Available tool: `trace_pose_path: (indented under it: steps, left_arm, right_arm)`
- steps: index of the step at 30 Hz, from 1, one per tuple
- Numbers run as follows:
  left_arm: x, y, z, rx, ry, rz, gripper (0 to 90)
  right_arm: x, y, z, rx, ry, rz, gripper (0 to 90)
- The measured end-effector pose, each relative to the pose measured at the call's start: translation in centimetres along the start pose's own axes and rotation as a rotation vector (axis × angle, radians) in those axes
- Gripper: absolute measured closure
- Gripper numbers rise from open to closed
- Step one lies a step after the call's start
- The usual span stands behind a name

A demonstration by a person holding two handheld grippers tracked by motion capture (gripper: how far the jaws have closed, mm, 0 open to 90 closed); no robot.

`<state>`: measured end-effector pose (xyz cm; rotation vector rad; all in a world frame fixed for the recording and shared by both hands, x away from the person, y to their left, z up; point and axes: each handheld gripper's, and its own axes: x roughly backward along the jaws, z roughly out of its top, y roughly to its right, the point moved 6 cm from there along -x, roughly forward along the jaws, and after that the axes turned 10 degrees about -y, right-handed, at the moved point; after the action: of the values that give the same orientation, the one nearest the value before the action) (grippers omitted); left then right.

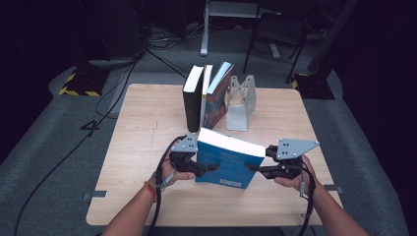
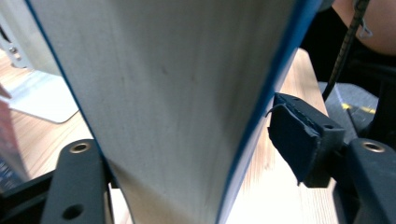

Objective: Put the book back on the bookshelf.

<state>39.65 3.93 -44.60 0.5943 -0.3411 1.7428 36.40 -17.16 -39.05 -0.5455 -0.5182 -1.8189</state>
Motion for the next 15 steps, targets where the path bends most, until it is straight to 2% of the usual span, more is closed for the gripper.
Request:
trace_pose_path:
  steps: [1,3,6,9,11,14,15]
  left_arm:
    - [-0.1,-0.2,0.1,-0.007,0.003,0.000,29.2]
    - [-0.4,-0.3,0.3,0.004,0.011,-0.007,27.1]
    - [-0.3,-0.4,0.3,0.001,0.002,-0.005,26.2]
    - [-0.4,-0.4,0.3,0.002,0.004,-0.002,25.7]
    - [-0.4,-0.4,0.3,0.003,0.005,0.007,24.9]
    - [-0.3,-0.3,0.2,-0.001,-0.007,0.025,23.9]
    - [-0.2,-0.2,0.1,-0.007,-0.011,0.031,23.4]
  right_arm:
    - [0.1,0.1,-0.1,-0.005,0.001,-0.001,59.1]
    - [0.1,0.3,-0.1,-0.017,0.003,-0.008,58.7]
    - [0.0,0.4,0.1,-0.010,0.004,0.000,58.1]
    - [-0.3,0.7,0.9,-0.016,0.014,0.023,57.0]
    - [-0.8,0.8,1.6,-0.038,0.015,0.043,54.2]
    - [-1.4,0.7,2.4,-0.040,0.001,0.036,52.6]
    - [-1.6,0.7,2.6,-0.040,-0.003,0.036,55.1]
